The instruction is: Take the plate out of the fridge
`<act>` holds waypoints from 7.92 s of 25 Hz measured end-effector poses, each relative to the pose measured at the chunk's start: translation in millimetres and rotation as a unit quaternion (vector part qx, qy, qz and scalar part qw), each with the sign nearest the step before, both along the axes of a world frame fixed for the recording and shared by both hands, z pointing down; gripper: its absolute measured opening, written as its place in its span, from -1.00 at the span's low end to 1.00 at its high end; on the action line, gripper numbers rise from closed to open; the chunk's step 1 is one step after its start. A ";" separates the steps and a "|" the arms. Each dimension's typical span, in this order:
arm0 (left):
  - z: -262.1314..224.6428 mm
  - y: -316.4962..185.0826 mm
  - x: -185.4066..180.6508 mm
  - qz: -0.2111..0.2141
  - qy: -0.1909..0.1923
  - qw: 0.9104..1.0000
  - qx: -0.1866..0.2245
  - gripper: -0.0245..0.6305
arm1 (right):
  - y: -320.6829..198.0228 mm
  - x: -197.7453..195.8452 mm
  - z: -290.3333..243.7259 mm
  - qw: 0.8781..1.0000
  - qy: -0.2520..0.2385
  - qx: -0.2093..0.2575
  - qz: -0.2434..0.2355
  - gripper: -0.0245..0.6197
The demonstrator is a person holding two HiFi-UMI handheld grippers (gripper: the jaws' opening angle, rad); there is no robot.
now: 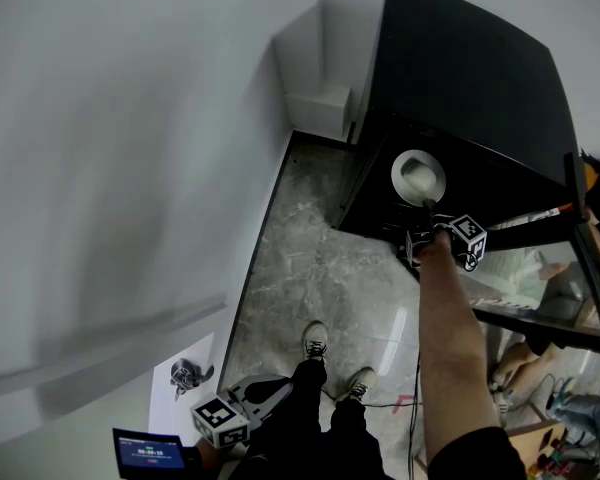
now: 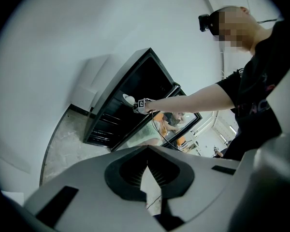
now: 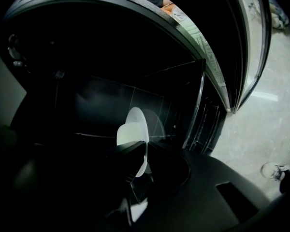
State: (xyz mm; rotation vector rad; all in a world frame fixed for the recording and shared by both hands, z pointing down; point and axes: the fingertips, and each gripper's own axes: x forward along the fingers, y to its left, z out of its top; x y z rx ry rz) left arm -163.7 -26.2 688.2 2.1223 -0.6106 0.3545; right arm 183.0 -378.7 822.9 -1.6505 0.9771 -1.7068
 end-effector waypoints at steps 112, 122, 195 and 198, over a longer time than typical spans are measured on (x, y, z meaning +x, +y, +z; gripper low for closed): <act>-195.3 131.0 187.4 0.201 0.060 0.943 0.258 -0.91 | 277.3 0.1 -372.4 0.966 -0.006 0.256 -0.044 -0.88; -184.6 84.7 148.9 0.174 0.053 0.953 0.244 -0.91 | 121.6 3.8 -392.1 0.971 0.013 0.238 0.011 -0.87; -168.2 30.8 131.3 0.136 0.058 0.962 0.230 -0.91 | -23.1 -36.1 -373.7 0.838 0.469 -0.017 -0.278 -0.16; -168.4 33.0 132.4 0.138 0.058 0.962 0.229 -0.91 | -23.0 -31.7 -376.0 0.871 0.426 0.002 -0.246 -0.14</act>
